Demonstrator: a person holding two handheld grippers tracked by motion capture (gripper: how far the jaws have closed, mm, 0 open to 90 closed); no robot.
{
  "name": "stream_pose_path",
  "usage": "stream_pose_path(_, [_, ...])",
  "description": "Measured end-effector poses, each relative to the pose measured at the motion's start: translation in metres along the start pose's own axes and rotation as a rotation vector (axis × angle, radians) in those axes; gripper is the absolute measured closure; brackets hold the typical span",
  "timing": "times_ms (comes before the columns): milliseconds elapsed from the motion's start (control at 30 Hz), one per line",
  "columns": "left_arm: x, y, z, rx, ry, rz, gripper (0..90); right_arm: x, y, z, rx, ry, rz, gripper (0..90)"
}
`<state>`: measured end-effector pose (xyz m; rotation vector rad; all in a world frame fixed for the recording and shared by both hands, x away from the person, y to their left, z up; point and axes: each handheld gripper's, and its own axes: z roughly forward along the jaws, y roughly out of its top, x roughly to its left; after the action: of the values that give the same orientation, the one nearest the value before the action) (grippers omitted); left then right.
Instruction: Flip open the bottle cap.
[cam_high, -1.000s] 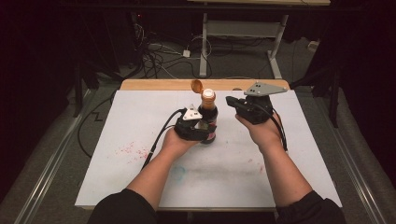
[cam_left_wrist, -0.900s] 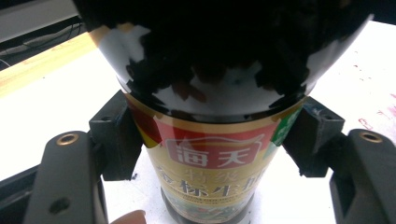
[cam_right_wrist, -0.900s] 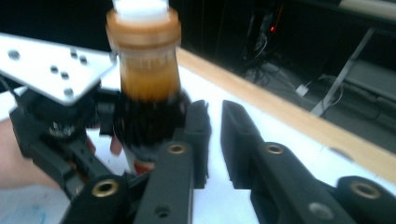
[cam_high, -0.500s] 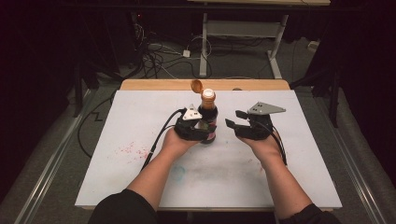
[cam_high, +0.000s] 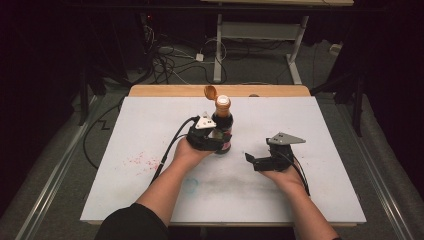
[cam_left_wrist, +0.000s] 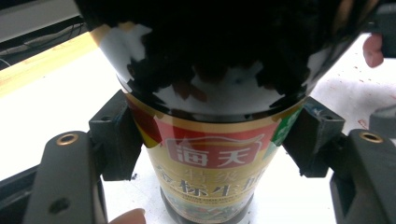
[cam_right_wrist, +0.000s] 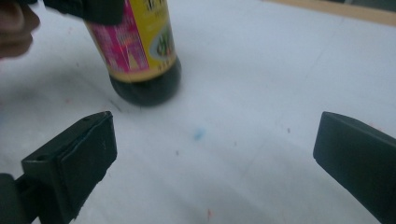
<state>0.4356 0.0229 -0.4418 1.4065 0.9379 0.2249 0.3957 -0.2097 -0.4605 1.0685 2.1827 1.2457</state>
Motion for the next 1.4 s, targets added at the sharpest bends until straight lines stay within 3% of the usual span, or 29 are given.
stream_pose_path(267, [0.000,0.000,0.000,-0.007,0.008,-0.004,28.1,0.003,-0.032,-0.024,0.011,-0.024,-0.009,0.4])
stream_pose_path(500, [-0.001,-0.001,-0.001,-0.012,0.024,-0.012,27.4,0.006,-0.047,-0.046,-0.007,-0.040,-0.013,0.4])
stream_pose_path(533, [-0.001,-0.002,-0.002,-0.007,0.025,-0.021,26.1,0.006,-0.049,-0.046,-0.005,-0.044,-0.012,0.4])
stream_pose_path(567, [0.006,-0.002,-0.006,0.070,0.044,0.037,22.1,0.007,-0.050,-0.046,-0.004,-0.047,-0.007,0.4])
stream_pose_path(633, [0.006,-0.006,-0.007,0.029,0.029,-0.080,14.2,0.007,-0.049,-0.046,-0.014,-0.050,-0.020,0.4])
stream_pose_path(667, [0.011,-0.008,-0.013,0.067,0.020,-0.057,14.0,0.008,-0.049,-0.046,-0.015,-0.050,-0.020,0.4])
stream_pose_path(700, [0.012,-0.010,-0.015,0.040,0.036,-0.099,13.3,0.009,-0.050,-0.046,-0.015,-0.055,-0.021,0.4])
stream_pose_path(833, [0.022,-0.021,-0.033,0.081,0.062,-0.128,0.0,0.009,-0.049,-0.047,-0.033,-0.055,-0.015,0.4])
stream_pose_path(1100, [0.031,-0.045,-0.084,0.082,0.112,-0.104,0.0,0.010,-0.049,-0.048,-0.036,-0.068,-0.001,0.4])
stream_pose_path(1300, [0.038,-0.052,-0.133,0.038,0.138,-0.102,0.0,0.007,-0.050,-0.050,-0.048,-0.070,0.003,0.4])
stream_pose_path(1400, [0.051,-0.053,-0.170,0.130,0.151,0.014,0.0,0.007,-0.051,-0.051,-0.047,-0.075,0.014,0.4])
